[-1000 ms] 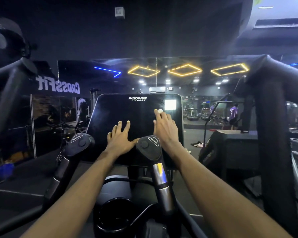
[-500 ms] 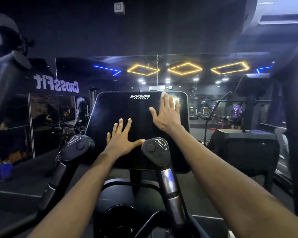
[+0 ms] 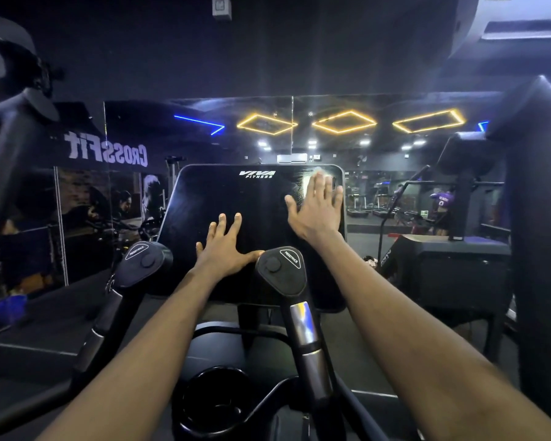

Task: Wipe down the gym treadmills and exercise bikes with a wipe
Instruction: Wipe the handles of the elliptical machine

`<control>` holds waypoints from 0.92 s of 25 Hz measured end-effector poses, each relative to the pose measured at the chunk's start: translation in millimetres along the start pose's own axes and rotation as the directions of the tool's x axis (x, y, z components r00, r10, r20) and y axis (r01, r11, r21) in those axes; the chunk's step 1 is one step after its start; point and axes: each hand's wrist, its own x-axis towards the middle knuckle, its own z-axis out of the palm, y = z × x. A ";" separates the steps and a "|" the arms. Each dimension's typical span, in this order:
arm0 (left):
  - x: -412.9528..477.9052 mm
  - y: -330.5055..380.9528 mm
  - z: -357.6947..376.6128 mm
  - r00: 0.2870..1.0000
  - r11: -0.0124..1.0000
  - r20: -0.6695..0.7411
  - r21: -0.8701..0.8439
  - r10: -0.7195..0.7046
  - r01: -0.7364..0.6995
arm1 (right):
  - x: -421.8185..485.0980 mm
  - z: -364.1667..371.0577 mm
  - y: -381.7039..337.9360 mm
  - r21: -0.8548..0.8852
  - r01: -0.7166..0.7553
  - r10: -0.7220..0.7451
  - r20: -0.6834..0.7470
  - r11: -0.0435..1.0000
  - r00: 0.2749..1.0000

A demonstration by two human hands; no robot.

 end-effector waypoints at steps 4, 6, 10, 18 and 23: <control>0.8 2.2 -2.9 1.000 1.000 0.014 -0.013 -0.010 0.010 | 10.4 -3.6 6.2 -0.001 -0.019 0.019 -0.029 1.000 0.999; 1.2 1.3 -2.3 1.000 1.000 0.014 -0.007 -0.014 0.014 | 19.0 -7.4 11.7 0.031 -0.125 0.126 -0.037 0.992 0.991; 1.2 0.4 -1.7 1.000 1.000 0.011 -0.012 -0.013 0.013 | -4.0 1.8 5.3 0.093 -0.133 0.138 -0.053 0.987 0.989; -6.0 8.3 -4.0 0.999 0.999 -0.005 -0.033 -0.032 0.032 | -102.5 9.6 27.3 0.112 -0.023 0.028 -0.044 0.993 0.999; -27.9 13.9 4.6 0.999 0.999 -0.024 -0.044 0.029 -0.030 | -160.3 10.0 40.0 0.123 0.076 -0.076 -0.001 0.990 0.997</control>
